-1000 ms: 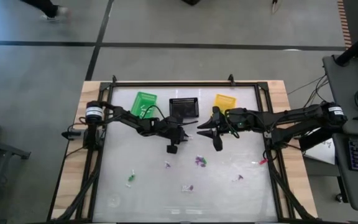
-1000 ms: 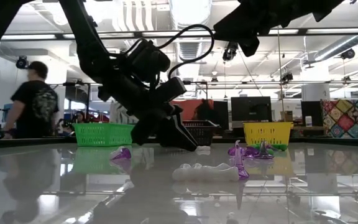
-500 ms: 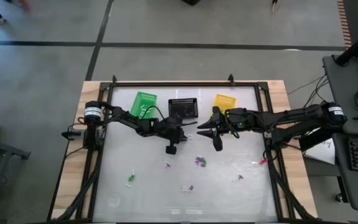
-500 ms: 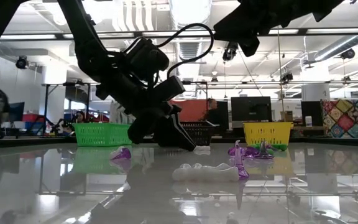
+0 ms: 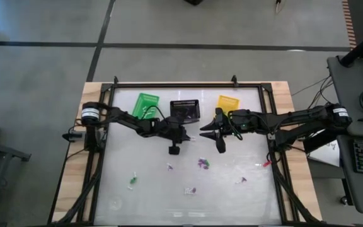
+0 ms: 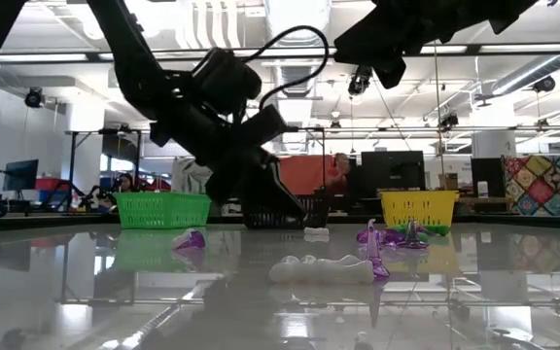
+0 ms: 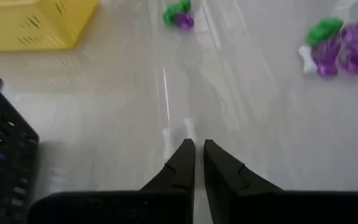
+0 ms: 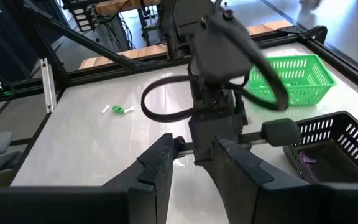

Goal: Sort Halloween decoration
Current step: Put the white bone toy into the green basket

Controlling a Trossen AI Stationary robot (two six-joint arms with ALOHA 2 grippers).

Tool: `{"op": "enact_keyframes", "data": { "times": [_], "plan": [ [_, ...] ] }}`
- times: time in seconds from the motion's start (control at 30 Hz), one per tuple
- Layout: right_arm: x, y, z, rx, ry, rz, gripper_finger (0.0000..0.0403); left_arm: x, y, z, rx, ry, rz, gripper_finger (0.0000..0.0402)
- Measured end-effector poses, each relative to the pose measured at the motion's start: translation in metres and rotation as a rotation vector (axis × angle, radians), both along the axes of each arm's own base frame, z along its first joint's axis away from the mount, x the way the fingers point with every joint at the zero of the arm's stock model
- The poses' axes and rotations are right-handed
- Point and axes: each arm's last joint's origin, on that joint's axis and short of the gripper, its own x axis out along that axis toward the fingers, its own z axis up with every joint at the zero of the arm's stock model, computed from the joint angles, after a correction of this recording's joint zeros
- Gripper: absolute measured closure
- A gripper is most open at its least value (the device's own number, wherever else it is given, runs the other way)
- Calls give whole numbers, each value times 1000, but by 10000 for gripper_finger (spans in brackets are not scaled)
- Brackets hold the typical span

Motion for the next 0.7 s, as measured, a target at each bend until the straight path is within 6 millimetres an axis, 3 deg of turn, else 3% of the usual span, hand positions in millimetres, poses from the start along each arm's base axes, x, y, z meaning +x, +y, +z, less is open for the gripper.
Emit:
{"op": "enact_keyframes", "data": {
  "times": [0.27,0.43,0.57,0.7],
  "plan": [
    [0,0,0,0,3,0,298,-1,0,15,-7,-45,7,401],
    [0,0,0,0,3,-1,298,-7,-1,42,-5,-94,9,402],
    [0,0,0,0,4,0,298,-22,3,69,-5,-85,52,401],
    [0,0,0,0,4,-1,298,-46,13,92,43,-14,209,401]
  ]
}}
